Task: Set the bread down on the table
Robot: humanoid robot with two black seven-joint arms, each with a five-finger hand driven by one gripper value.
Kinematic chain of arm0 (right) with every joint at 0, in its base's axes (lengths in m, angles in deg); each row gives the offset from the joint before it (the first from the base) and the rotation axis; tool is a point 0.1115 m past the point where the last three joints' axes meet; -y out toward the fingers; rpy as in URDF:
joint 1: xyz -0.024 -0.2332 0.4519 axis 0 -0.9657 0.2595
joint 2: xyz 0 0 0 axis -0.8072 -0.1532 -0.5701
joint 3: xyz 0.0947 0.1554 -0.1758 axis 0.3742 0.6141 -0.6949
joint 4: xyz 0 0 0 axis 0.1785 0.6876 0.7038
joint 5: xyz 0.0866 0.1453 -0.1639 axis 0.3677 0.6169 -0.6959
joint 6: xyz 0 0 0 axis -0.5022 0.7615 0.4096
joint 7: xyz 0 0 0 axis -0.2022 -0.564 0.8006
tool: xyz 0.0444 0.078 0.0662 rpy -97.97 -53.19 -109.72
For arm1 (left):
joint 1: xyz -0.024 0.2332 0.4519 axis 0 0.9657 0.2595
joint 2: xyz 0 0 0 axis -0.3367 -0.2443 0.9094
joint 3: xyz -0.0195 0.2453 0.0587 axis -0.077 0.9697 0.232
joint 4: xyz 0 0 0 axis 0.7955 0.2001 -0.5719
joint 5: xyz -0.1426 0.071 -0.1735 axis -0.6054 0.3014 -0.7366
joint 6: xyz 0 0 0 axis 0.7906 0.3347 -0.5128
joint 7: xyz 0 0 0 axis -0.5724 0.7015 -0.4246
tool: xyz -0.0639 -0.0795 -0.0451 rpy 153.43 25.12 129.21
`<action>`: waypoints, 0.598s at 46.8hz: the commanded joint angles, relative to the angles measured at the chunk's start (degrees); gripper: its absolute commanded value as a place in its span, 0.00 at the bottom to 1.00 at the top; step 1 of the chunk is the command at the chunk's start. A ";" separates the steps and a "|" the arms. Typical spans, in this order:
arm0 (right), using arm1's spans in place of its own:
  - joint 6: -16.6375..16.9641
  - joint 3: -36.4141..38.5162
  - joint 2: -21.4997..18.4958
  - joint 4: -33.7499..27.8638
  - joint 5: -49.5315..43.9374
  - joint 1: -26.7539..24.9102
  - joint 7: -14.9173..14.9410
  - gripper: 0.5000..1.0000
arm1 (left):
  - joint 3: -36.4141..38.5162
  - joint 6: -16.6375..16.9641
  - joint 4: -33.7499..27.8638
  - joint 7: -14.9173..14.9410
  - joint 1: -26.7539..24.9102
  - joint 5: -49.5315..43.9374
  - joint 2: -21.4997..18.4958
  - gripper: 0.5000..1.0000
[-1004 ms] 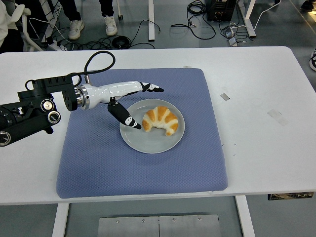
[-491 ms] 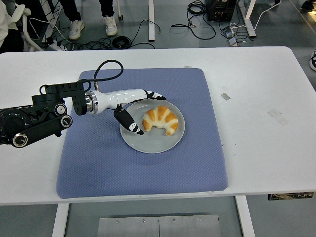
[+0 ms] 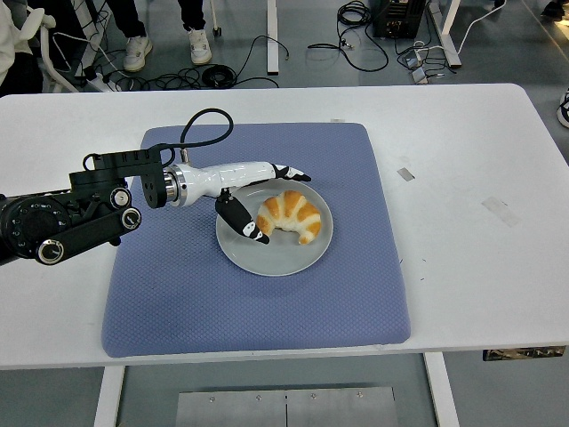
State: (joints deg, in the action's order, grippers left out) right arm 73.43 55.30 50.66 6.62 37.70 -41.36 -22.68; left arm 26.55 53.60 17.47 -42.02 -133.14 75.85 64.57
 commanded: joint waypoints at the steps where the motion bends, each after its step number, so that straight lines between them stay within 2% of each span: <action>1: 0.01 0.00 0.00 0.00 0.00 0.00 0.00 1.00 | 0.14 0.09 0.27 -0.01 0.15 0.00 0.44 0.95; 9: 0.01 0.00 0.00 0.00 0.00 0.00 0.00 1.00 | 0.14 0.09 1.86 -0.10 0.41 0.35 1.40 0.93; 15: 0.01 0.00 0.00 0.00 0.00 0.00 0.00 1.00 | 0.23 0.09 2.12 -0.45 0.50 0.44 1.84 0.86; 20: 0.01 0.00 0.00 0.09 0.00 0.00 0.00 1.00 | 0.23 0.17 2.38 -2.03 0.59 1.23 2.11 0.86; 28: 0.01 0.00 0.00 0.00 0.00 0.00 0.00 1.00 | 0.23 0.17 4.05 -2.39 0.59 1.49 2.81 0.86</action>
State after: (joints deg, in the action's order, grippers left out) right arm 73.43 55.30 50.66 6.63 37.69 -41.36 -22.67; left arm 26.78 53.78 21.03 -44.29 -132.55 77.35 67.27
